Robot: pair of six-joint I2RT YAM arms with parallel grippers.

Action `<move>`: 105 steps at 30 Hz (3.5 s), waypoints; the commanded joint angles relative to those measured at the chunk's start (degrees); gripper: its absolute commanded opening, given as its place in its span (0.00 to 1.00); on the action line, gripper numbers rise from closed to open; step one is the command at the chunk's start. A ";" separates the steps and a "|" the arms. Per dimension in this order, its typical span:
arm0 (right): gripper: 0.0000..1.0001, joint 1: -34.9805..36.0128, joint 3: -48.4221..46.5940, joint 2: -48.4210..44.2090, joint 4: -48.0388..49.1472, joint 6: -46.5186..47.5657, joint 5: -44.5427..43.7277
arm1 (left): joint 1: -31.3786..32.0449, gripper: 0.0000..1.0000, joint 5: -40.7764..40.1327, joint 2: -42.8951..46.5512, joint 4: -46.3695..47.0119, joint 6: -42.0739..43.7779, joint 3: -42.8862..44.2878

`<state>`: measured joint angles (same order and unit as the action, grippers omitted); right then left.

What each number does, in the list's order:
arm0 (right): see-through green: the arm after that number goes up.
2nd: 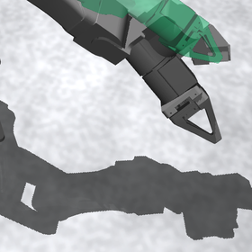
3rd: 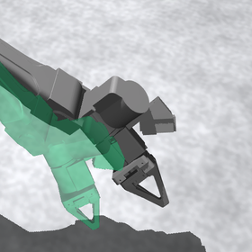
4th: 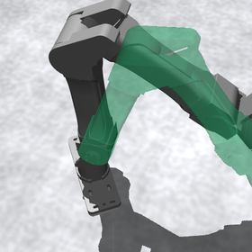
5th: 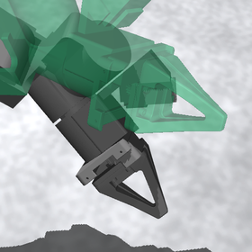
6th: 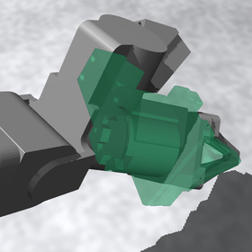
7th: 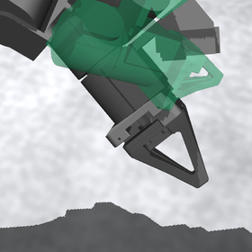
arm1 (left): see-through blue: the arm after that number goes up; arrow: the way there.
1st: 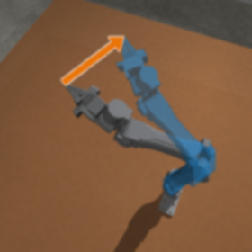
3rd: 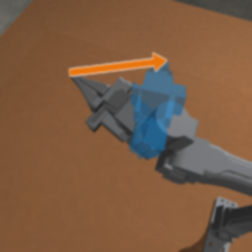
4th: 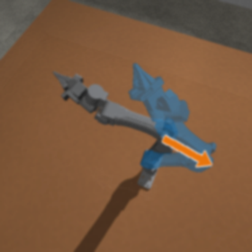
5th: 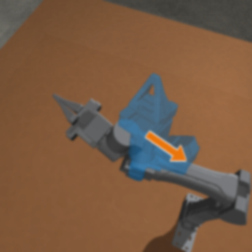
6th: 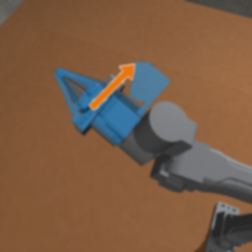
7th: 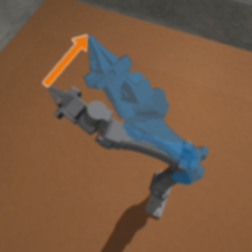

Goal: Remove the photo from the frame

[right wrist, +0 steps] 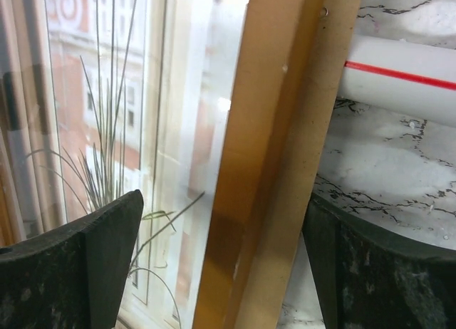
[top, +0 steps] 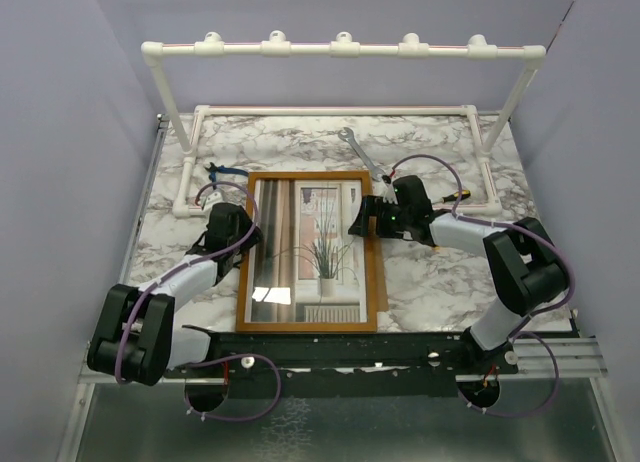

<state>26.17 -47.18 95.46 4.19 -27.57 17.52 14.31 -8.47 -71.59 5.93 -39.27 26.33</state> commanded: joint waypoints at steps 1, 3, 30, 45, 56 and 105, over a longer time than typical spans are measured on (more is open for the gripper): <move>0.92 0.59 -1.71 0.90 1.06 -1.17 0.76 | -0.07 0.54 6.91 -1.98 5.50 -4.68 -0.76; 0.90 0.55 -2.09 0.78 0.58 -1.46 0.63 | -0.07 0.54 8.37 -2.70 6.84 -6.07 -1.01; 0.35 -5.00 -3.11 1.54 6.00 -5.96 7.66 | -2.11 0.37 13.36 -10.53 10.60 -5.87 2.19; 0.58 -6.34 -16.91 9.58 -1.53 -1.95 2.26 | -2.12 0.36 13.36 -19.66 12.36 -6.13 11.93; 1.00 -6.66 -13.52 2.81 -5.91 1.14 -4.67 | -2.10 0.75 10.14 -15.31 6.06 -4.45 11.00; 0.87 -7.19 15.43 -15.11 1.09 -5.41 12.73 | 4.00 0.35 23.60 6.96 -0.87 -10.37 -6.90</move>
<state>18.63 -32.34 81.21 3.16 -30.65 25.23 17.08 13.54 -65.56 2.90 -47.51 19.84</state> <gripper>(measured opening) 0.885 0.363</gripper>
